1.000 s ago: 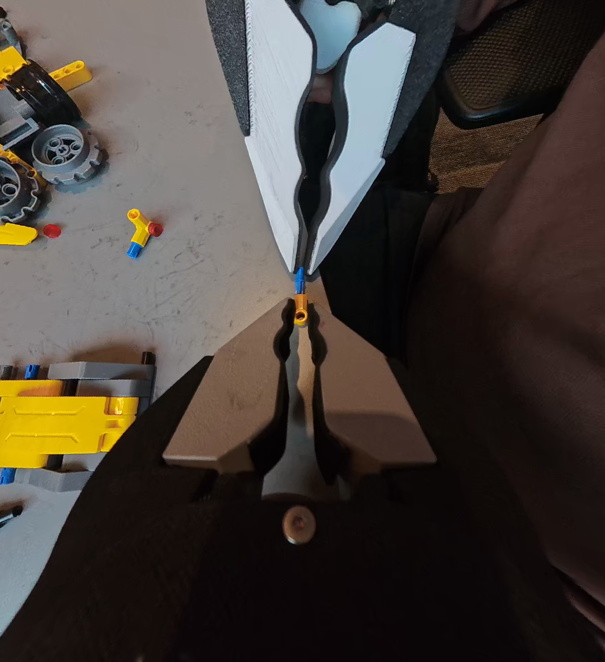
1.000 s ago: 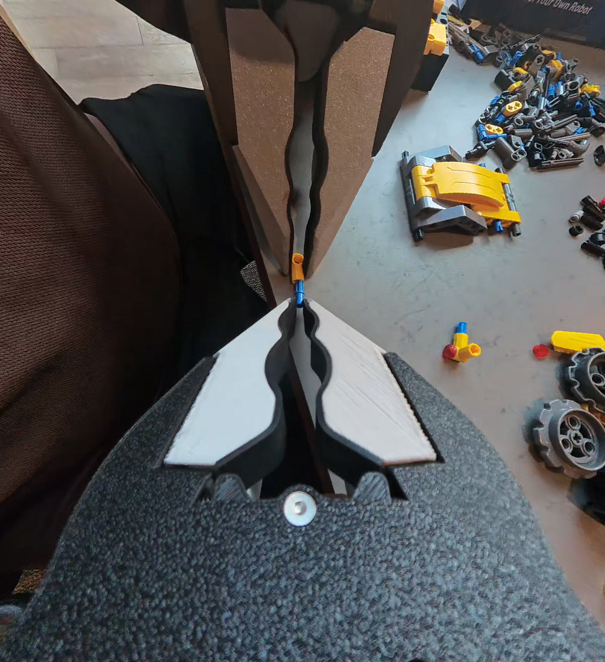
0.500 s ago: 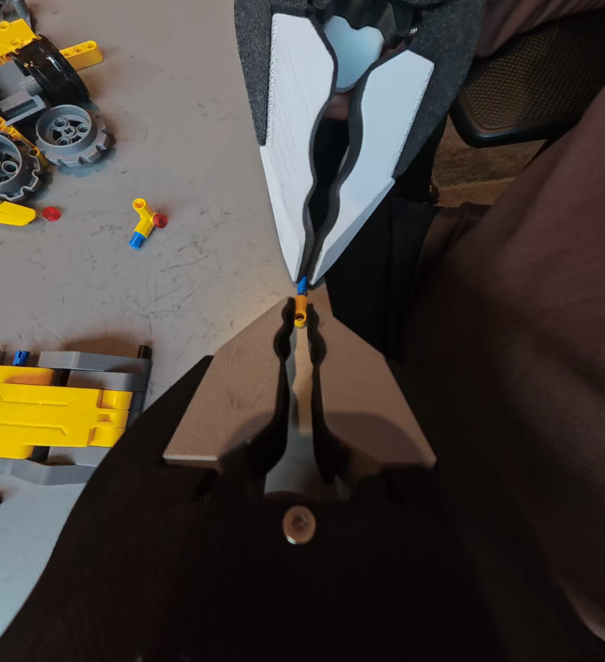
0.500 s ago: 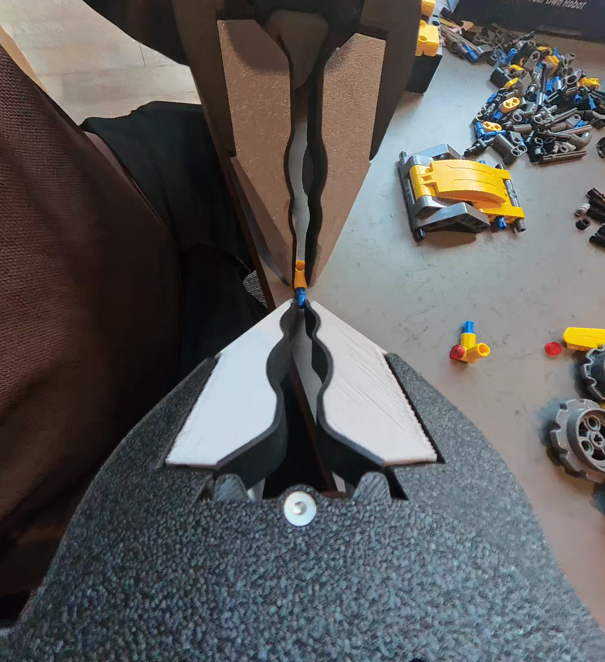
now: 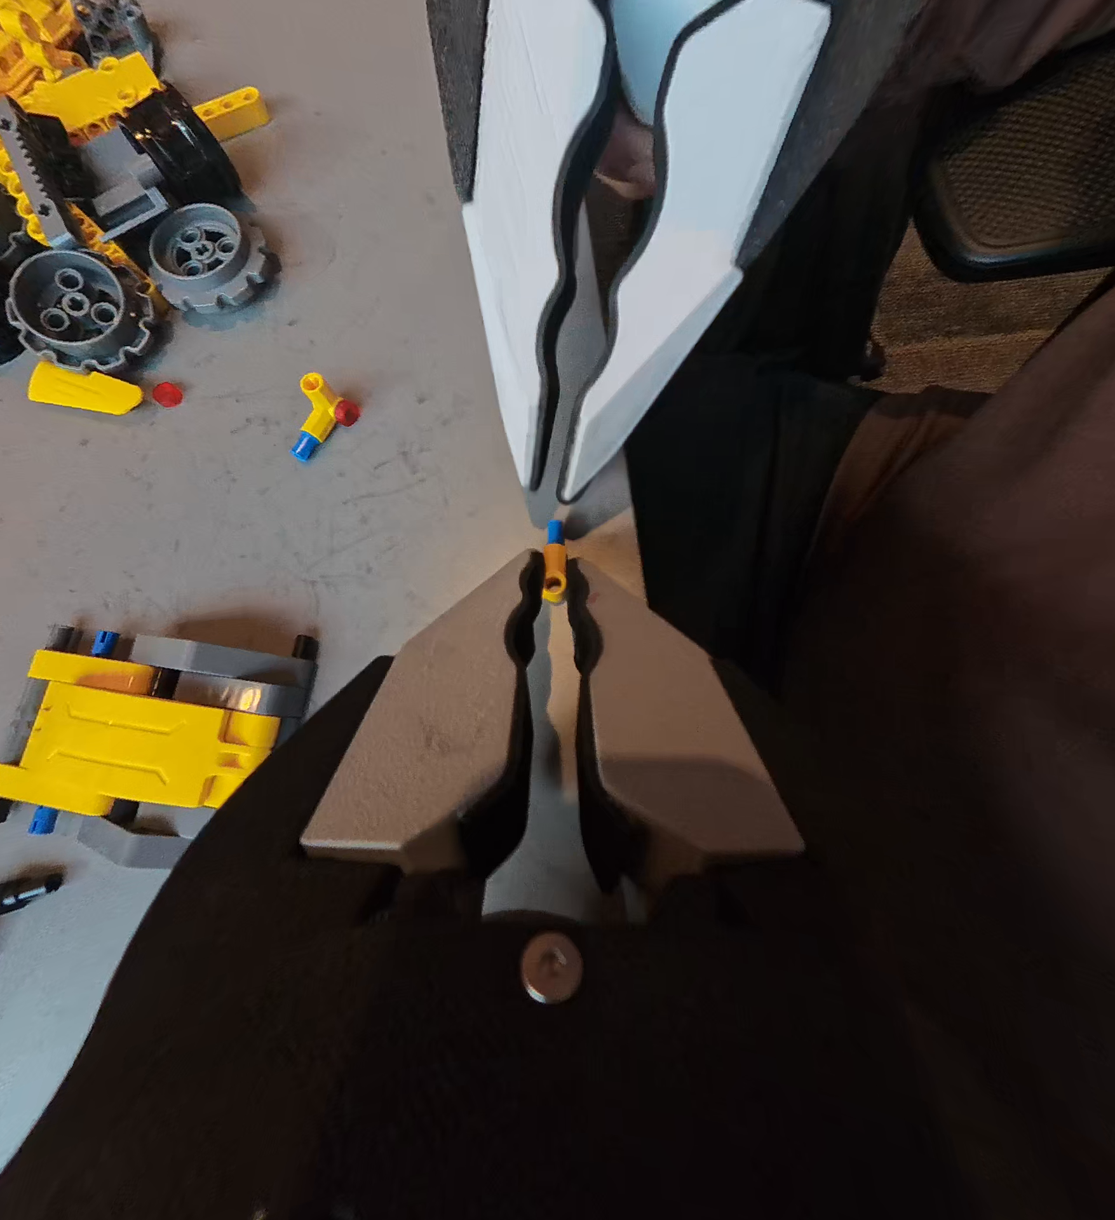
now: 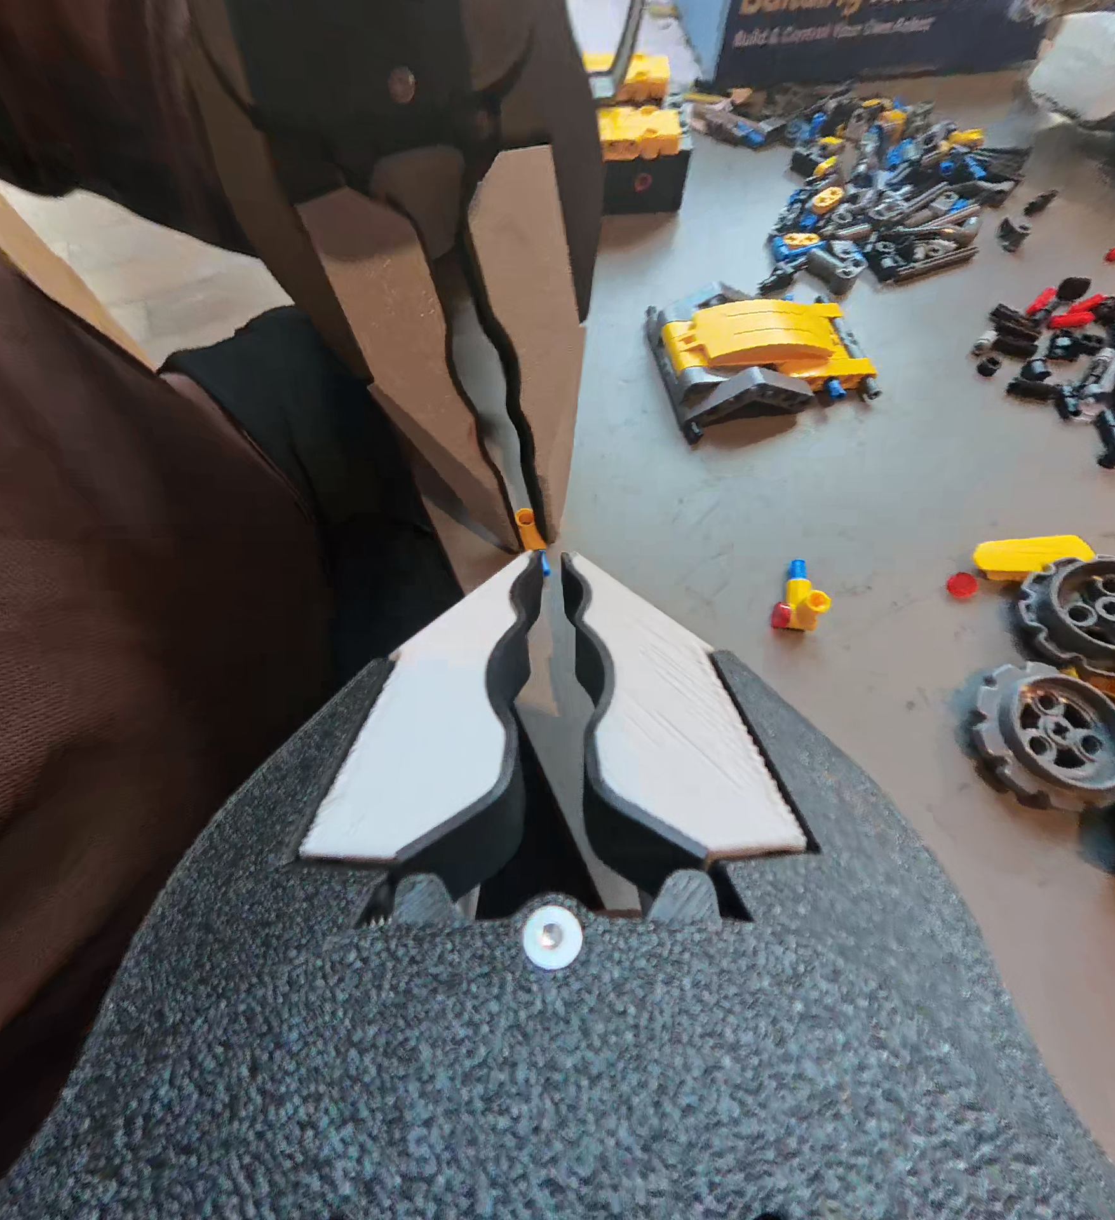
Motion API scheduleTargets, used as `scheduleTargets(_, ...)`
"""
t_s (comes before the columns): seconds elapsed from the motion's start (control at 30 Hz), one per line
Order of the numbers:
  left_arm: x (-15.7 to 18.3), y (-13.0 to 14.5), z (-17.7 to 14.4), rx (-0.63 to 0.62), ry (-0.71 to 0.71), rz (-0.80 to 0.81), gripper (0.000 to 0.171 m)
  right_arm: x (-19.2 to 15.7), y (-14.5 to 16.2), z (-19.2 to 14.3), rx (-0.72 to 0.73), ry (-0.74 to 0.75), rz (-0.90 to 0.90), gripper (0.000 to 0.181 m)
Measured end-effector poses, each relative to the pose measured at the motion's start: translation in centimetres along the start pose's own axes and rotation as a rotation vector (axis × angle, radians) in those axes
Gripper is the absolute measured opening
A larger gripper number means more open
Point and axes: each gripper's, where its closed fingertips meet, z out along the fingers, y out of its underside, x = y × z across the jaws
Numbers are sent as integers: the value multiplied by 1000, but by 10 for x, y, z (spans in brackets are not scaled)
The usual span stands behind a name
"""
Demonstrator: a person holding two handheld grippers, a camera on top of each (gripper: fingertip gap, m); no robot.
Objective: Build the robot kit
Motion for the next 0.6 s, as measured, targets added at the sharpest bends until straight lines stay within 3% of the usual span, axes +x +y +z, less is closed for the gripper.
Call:
scheduleTargets(0.2,-8,0,0,-14,-26,28,5,6,5,3,-35,21,29,15)
scheduleTargets(0.6,-5,1,0,11,-12,40,7,6,7,18,-165,2,-40,14)
